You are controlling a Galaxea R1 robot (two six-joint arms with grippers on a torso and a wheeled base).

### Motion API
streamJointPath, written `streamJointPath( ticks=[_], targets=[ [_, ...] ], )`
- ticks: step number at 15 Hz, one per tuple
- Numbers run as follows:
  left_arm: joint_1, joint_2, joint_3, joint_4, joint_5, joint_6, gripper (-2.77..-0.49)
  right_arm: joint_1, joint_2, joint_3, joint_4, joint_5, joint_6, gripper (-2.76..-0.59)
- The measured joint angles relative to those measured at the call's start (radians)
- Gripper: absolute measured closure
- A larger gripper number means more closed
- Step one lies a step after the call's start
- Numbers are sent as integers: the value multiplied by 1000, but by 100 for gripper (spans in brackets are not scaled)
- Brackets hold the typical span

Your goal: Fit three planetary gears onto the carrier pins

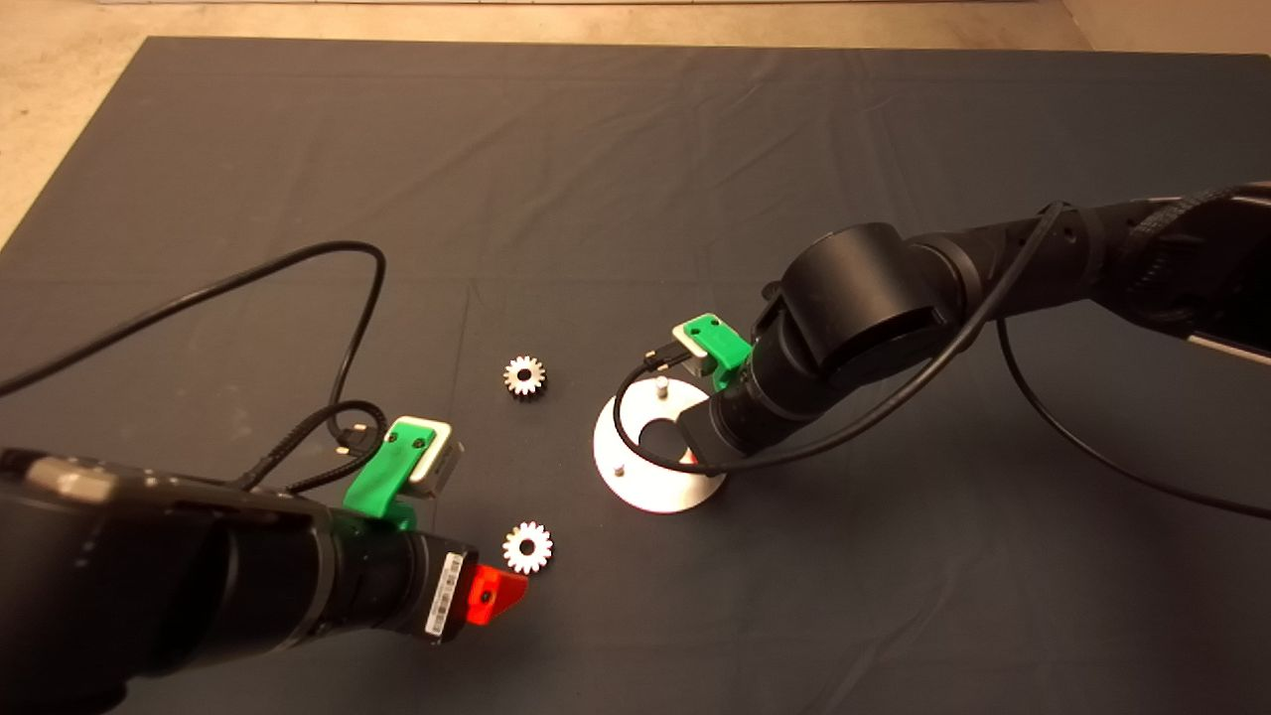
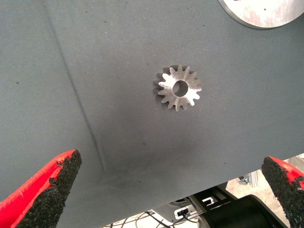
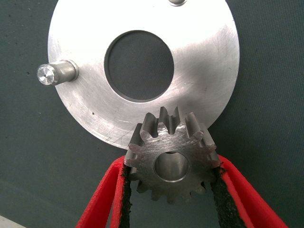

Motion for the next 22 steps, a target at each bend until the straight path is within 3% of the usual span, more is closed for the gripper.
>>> streamJointPath(
  ticks=[5,12,18,22],
  targets=[
    [0,0,0,0,0,0,-276,0,-1,65,10,0,1,-99],
    [0,0,0,0,-1,0,-276,-5,-13,67,9,-1,1,-99],
    [0,0,0,0,0,0,-276,-35,-20,48,9,-2,-9,-100],
    [0,0,0,0,0,0,-276,-36,-23,37,5,-2,-17,-100]
  ],
)
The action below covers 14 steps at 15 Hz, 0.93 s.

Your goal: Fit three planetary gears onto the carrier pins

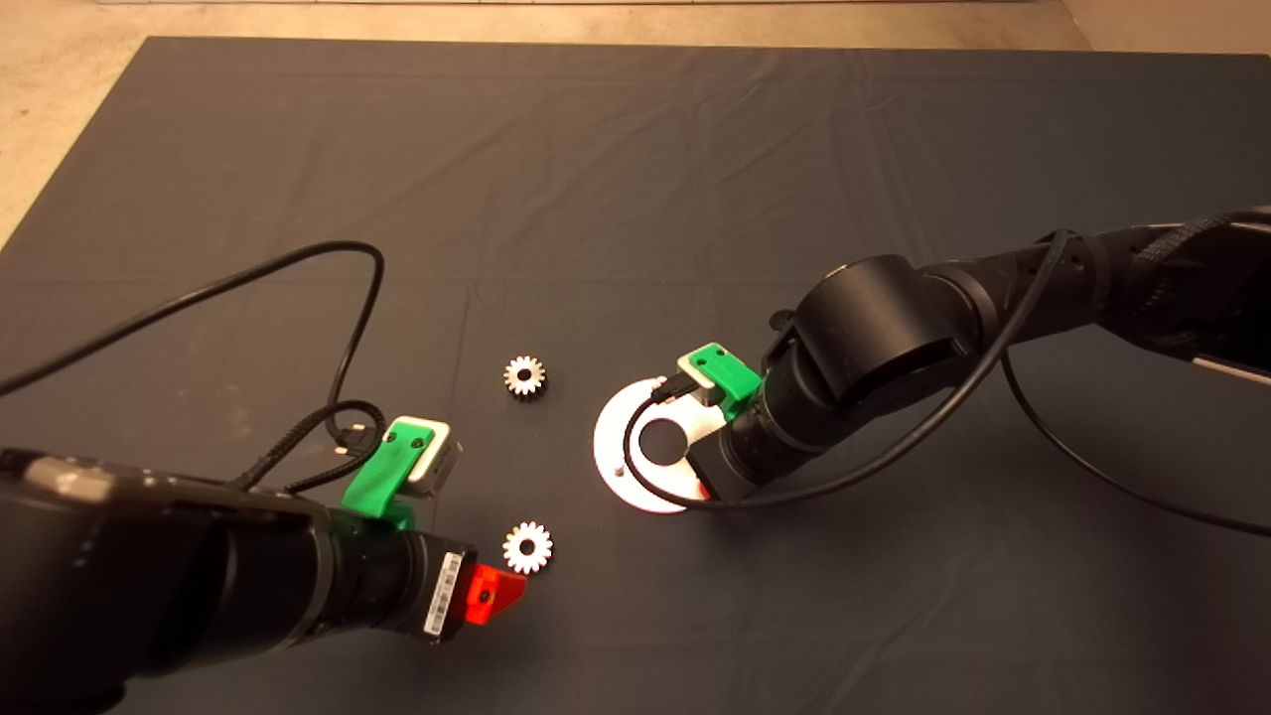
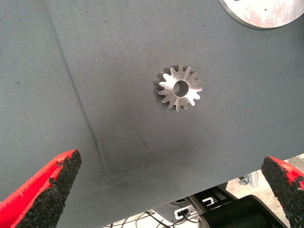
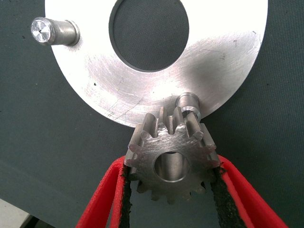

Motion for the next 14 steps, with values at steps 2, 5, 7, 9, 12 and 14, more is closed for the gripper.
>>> streamJointPath(
  ticks=[2,5,7,9,12,14],
  targets=[
    [0,-1,0,0,0,0,-276,0,0,-3,-3,0,-4,-99],
    [0,-4,0,0,0,0,-276,0,1,-9,-8,0,-11,-99],
    [0,-3,0,0,0,0,-276,0,1,-9,-10,0,-12,-99],
    [0,-3,0,0,0,0,-276,0,1,-9,-13,0,-15,-99],
    [0,-3,0,0,0,0,-276,0,4,-9,-20,1,-15,-100],
    [0,-3,0,0,0,0,-276,0,4,-9,-31,1,-16,-99]
  ],
)
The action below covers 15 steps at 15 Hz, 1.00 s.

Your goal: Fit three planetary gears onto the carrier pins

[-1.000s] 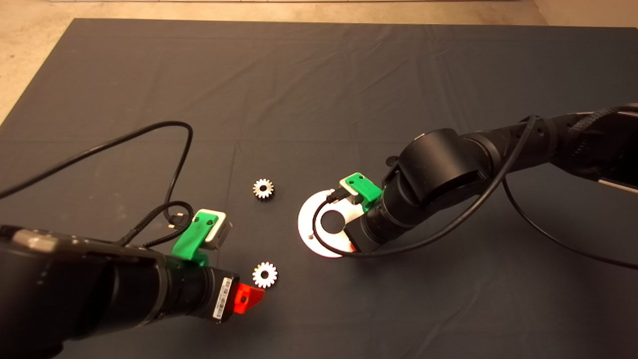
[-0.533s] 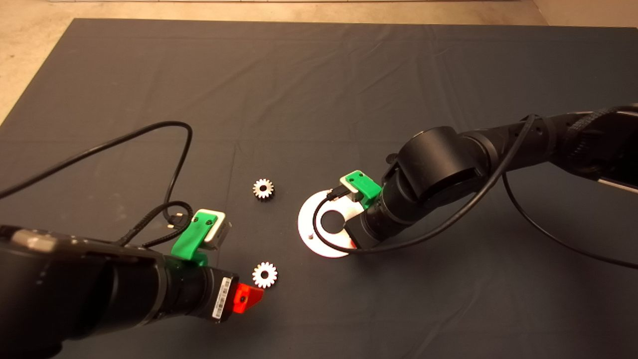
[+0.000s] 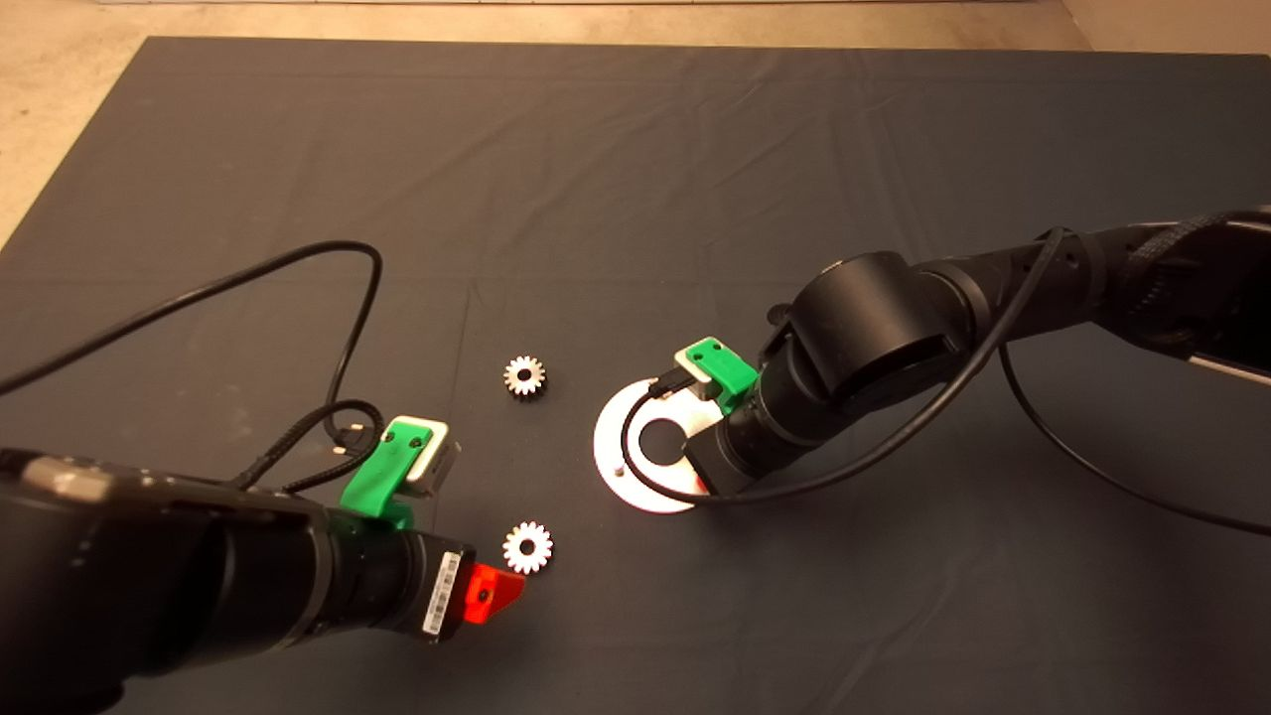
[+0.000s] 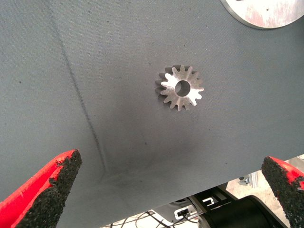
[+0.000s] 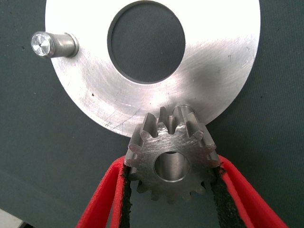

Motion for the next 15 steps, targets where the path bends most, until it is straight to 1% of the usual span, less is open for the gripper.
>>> streamJointPath(
  ticks=[4,8,15],
  targets=[
    [0,0,0,0,0,0,-276,0,0,0,-14,0,-1,-99],
    [0,0,0,0,0,0,-276,0,-1,-2,-22,0,-4,-99],
    [0,-2,0,0,0,0,-276,-1,-6,-11,-24,0,-14,-99]
  ],
)
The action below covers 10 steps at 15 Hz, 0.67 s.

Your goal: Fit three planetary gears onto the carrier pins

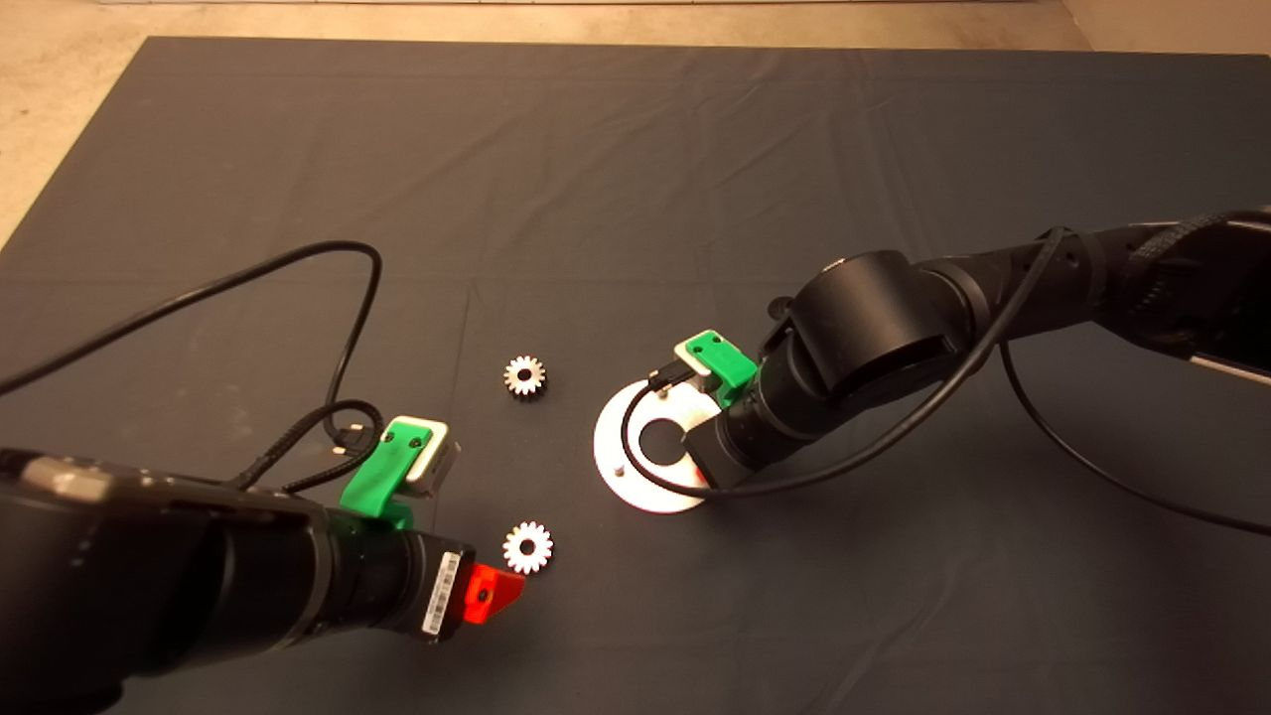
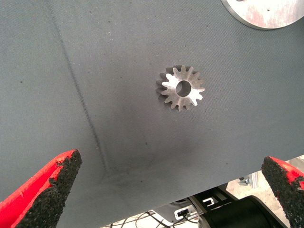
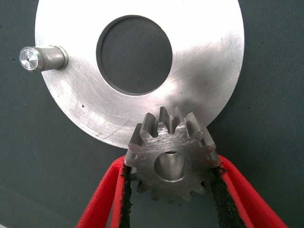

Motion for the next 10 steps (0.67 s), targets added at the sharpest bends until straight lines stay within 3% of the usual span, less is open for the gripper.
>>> streamJointPath(
  ticks=[10],
  targets=[
    [0,0,0,0,0,0,-276,-9,0,-16,-13,2,-15,-99]
  ],
)
